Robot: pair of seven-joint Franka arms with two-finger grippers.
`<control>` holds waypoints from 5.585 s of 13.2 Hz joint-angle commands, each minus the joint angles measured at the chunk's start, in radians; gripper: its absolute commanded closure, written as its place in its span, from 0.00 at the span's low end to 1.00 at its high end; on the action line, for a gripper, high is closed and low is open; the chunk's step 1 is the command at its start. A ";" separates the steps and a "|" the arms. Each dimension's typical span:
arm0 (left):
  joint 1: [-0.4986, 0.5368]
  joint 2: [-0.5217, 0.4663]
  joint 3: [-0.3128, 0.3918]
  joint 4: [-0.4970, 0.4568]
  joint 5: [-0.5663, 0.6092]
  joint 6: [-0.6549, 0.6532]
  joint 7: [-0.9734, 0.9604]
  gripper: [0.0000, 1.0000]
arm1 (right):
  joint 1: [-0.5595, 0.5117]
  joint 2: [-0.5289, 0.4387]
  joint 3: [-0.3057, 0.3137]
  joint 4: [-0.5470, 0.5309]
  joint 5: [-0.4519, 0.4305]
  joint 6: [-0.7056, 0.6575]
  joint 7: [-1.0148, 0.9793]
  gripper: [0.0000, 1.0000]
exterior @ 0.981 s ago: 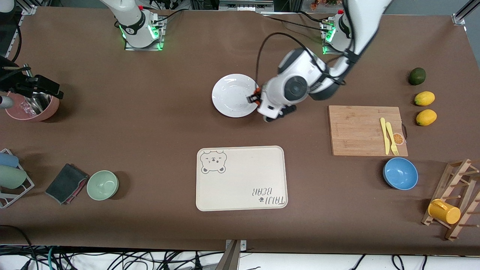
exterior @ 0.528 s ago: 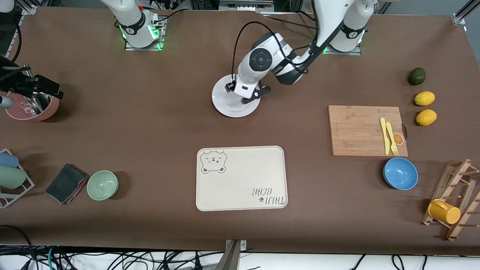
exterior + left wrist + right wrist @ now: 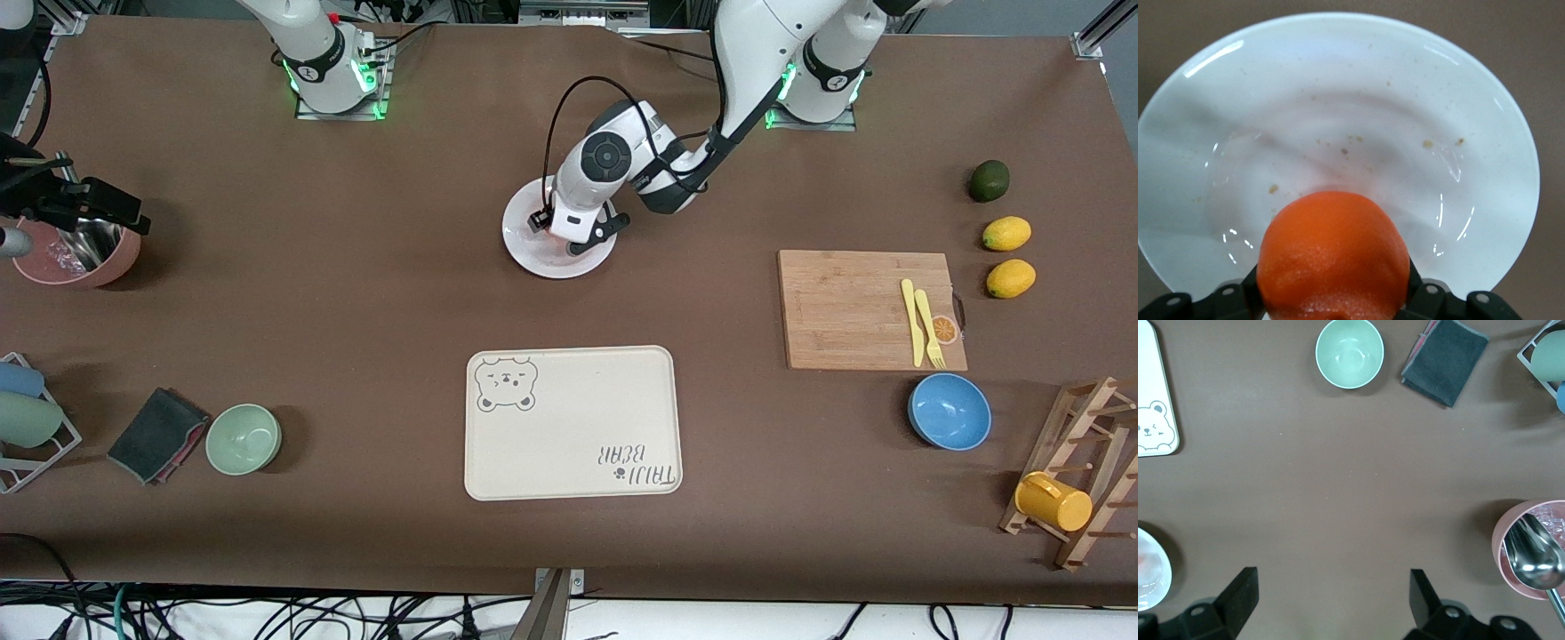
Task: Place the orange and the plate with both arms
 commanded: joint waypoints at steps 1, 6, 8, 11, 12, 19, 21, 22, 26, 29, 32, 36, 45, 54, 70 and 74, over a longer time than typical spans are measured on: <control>-0.010 0.009 0.007 0.039 0.037 -0.011 -0.053 0.00 | -0.001 -0.004 -0.001 0.018 0.003 -0.022 -0.010 0.00; 0.037 -0.045 0.007 0.105 0.037 -0.146 -0.053 0.00 | -0.001 -0.002 0.001 0.018 0.003 -0.022 -0.010 0.00; 0.079 -0.056 0.002 0.244 0.040 -0.393 -0.040 0.00 | -0.001 -0.004 -0.001 0.018 0.003 -0.022 -0.012 0.00; 0.161 -0.057 0.002 0.398 0.034 -0.668 0.125 0.00 | -0.001 -0.004 0.001 0.018 0.003 -0.022 -0.012 0.00; 0.189 -0.057 0.002 0.421 0.036 -0.731 0.189 0.00 | -0.002 -0.004 0.001 0.018 0.003 -0.022 -0.010 0.00; 0.571 -0.060 0.007 0.441 0.084 -0.922 0.630 0.00 | -0.002 -0.004 0.001 0.018 0.003 -0.023 -0.010 0.00; 0.643 -0.057 0.008 0.441 0.216 -0.922 0.720 0.00 | -0.001 -0.004 0.001 0.018 0.003 -0.023 -0.010 0.00; 0.674 -0.054 0.010 0.441 0.290 -0.922 0.769 0.00 | -0.001 -0.004 0.001 0.018 0.003 -0.023 -0.010 0.00; 0.789 -0.054 0.013 0.443 0.375 -0.922 0.999 0.00 | -0.001 -0.004 0.001 0.018 0.003 -0.022 -0.010 0.00; 0.849 -0.059 0.007 0.535 0.326 -0.925 1.030 0.00 | 0.001 -0.004 0.002 0.018 0.003 -0.023 -0.013 0.00; 0.939 -0.096 0.002 0.535 0.255 -0.925 1.105 0.00 | 0.016 -0.002 0.004 0.018 0.014 -0.054 -0.003 0.00; 0.952 -0.152 0.004 0.535 0.252 -0.933 1.119 0.00 | 0.027 0.035 0.053 0.009 0.095 -0.225 -0.002 0.00; 0.702 -0.330 0.272 0.452 0.170 -0.948 1.182 0.00 | 0.244 0.356 0.056 -0.094 0.639 -0.136 -0.052 0.00; 0.467 -0.548 0.528 0.384 0.091 -0.974 1.323 0.00 | 0.384 0.469 0.099 -0.384 1.089 0.234 -0.525 0.00; 0.462 -0.556 0.528 0.398 0.065 -0.986 1.435 0.00 | 0.466 0.627 0.098 -0.384 1.243 0.368 -0.820 0.78; 0.456 -0.548 0.528 0.398 0.068 -0.986 1.435 0.00 | 0.466 0.622 0.098 -0.378 1.241 0.359 -0.820 0.98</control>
